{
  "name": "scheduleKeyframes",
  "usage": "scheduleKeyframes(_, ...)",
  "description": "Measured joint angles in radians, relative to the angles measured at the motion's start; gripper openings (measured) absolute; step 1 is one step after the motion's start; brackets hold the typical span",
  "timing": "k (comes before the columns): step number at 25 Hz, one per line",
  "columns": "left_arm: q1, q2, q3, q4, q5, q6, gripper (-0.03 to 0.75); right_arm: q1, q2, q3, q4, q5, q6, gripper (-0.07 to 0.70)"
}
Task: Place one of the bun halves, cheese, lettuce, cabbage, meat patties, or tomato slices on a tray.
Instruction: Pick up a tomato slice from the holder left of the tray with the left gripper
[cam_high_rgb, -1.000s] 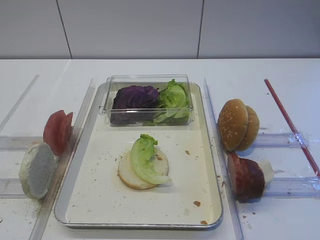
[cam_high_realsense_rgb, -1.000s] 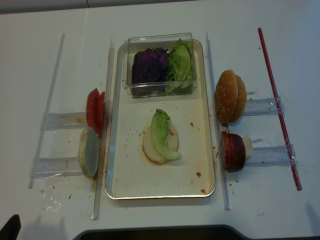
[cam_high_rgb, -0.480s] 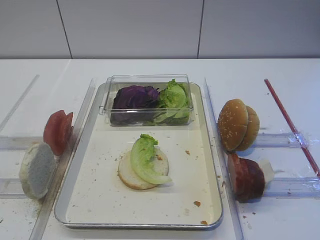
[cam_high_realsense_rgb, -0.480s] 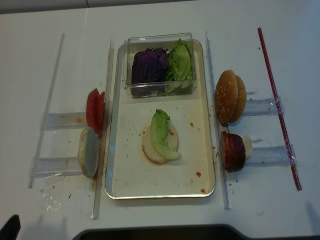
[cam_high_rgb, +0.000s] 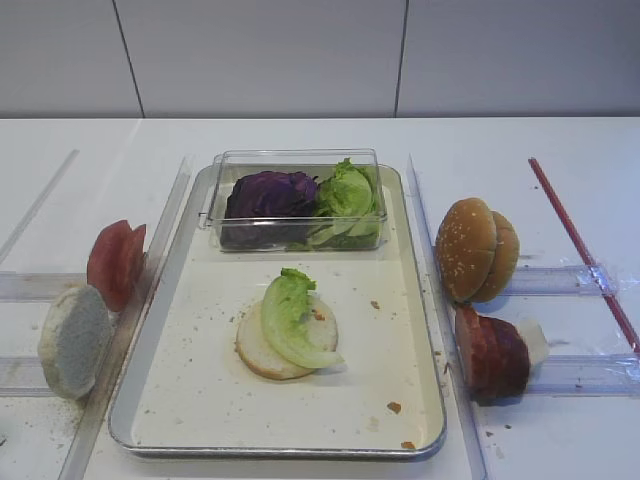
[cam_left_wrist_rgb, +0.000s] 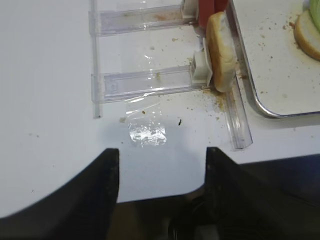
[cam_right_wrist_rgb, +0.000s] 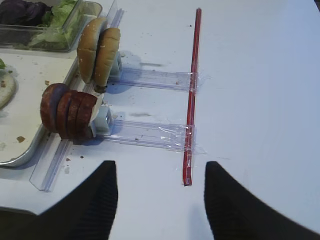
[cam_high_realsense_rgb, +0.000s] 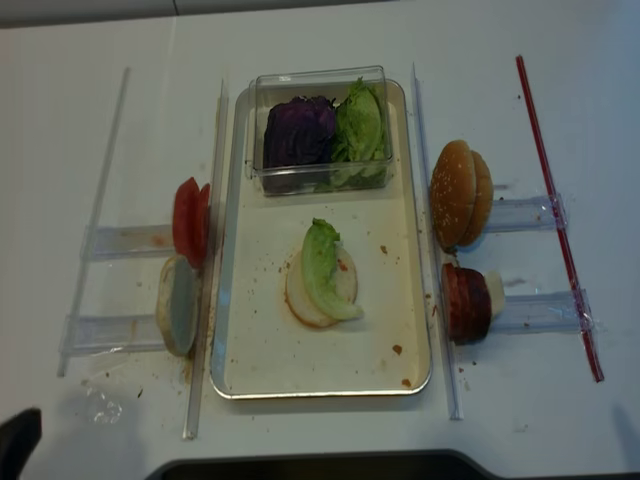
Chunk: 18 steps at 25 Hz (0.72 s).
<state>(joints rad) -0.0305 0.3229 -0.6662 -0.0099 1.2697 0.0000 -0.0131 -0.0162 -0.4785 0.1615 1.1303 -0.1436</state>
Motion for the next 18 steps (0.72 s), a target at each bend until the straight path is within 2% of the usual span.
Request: scheduleKeyframes(18, 0.0, 0.633, -0.413, 0.0, -0.006, -0.064, 0.354, 0.0, 0.0, 0.0, 0.0, 0.0, 0.0, 0.398)
